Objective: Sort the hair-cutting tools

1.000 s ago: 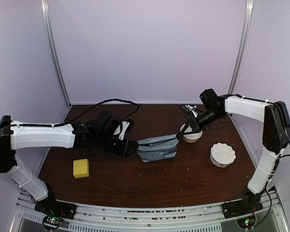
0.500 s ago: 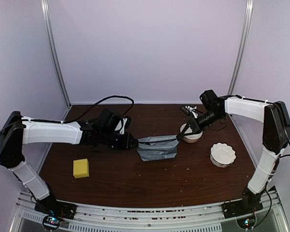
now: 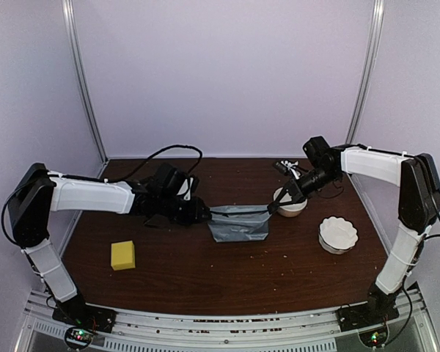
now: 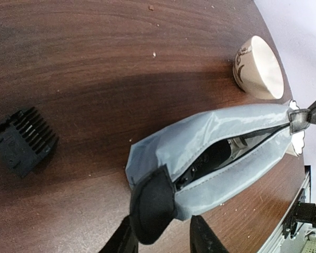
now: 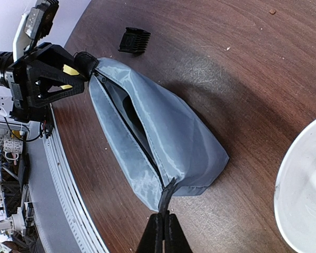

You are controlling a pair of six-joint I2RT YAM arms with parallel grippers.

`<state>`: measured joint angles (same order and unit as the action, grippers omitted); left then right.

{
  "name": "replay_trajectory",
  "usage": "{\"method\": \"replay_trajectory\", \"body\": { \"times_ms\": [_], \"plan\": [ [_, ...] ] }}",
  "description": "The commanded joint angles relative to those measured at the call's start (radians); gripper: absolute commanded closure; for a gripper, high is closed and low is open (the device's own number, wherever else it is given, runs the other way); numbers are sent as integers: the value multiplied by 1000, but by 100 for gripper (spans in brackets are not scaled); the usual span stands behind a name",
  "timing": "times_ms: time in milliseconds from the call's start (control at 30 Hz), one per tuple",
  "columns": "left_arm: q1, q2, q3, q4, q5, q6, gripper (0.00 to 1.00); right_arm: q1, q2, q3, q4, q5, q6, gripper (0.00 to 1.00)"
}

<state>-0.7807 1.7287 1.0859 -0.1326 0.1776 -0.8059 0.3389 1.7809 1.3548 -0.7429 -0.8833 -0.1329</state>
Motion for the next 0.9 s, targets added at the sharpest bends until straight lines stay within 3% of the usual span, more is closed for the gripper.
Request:
{"method": "replay_trajectory", "body": {
  "times_ms": [0,200,433,500,633,867],
  "plan": [
    [2,-58,8,11,-63,-17,63,3,-5,-2,7,-20,-16,99],
    [33,-52,-7,42,-62,-57,66,3,-5,-2,8,-18,-14,99],
    [42,8,20,114,23,-49,87,2,-6,3,8,-13,-15,99],
    [50,21,30,130,51,-48,100,3,-4,14,-4,-14,-14,100],
    [62,-57,48,138,50,8,100,-1,-14,148,-97,-56,-18,100],
    [64,-248,174,-53,-107,171,100,1,-30,327,-107,-96,71,100]
  ]
}}
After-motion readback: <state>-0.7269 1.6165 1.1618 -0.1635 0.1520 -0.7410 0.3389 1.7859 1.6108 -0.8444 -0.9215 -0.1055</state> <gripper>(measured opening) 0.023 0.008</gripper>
